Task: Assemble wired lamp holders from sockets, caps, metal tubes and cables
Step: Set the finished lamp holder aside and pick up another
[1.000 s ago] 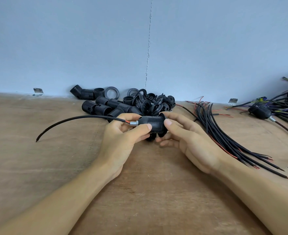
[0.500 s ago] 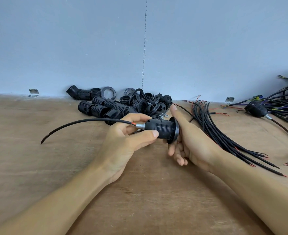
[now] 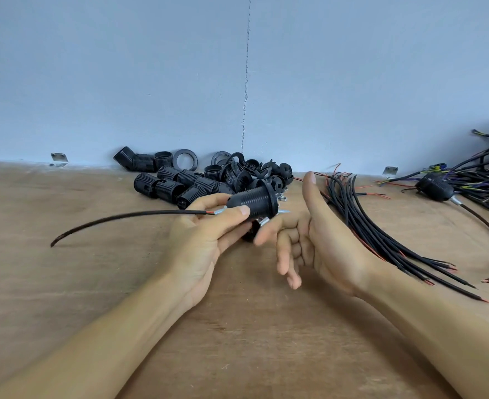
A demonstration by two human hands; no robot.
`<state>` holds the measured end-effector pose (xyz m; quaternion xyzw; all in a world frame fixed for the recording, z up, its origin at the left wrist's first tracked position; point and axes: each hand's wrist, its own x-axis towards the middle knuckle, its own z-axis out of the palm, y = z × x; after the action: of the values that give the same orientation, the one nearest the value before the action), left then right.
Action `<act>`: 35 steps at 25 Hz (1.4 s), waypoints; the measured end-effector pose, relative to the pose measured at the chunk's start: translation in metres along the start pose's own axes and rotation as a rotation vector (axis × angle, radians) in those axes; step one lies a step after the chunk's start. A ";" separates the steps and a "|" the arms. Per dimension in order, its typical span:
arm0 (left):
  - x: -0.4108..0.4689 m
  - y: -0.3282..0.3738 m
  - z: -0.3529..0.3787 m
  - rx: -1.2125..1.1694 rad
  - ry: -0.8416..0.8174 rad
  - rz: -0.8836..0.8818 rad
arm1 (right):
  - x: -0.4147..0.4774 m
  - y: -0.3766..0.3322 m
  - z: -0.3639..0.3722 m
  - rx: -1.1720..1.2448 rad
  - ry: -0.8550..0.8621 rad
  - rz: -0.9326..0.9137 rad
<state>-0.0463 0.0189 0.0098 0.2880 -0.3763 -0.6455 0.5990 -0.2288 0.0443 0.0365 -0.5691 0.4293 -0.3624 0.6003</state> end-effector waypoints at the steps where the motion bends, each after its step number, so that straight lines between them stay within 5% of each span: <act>1: 0.001 0.000 -0.002 0.018 0.023 0.005 | 0.000 -0.001 0.001 -0.005 0.039 -0.060; 5: 0.003 -0.002 -0.005 0.080 0.024 -0.009 | -0.001 0.000 -0.003 -0.107 0.297 -0.326; 9: 0.003 -0.002 -0.007 0.061 -0.014 -0.020 | -0.001 0.002 -0.002 -0.247 0.375 -0.314; 16: 0.003 0.000 -0.005 -0.017 -0.006 -0.019 | 0.001 0.004 -0.002 -0.169 0.181 -0.063; 23: 0.007 -0.002 -0.010 0.060 0.043 -0.019 | 0.000 -0.001 -0.005 -0.070 0.148 -0.256; 30: 0.004 0.001 -0.008 0.027 -0.017 -0.017 | -0.003 0.002 0.001 -0.229 0.201 -0.120; 35: 0.008 0.003 -0.010 0.042 0.034 -0.018 | -0.002 -0.001 -0.001 -0.157 0.145 -0.244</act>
<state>-0.0369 0.0098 0.0073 0.3148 -0.3767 -0.6378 0.5935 -0.2301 0.0461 0.0374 -0.6347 0.4261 -0.4380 0.4730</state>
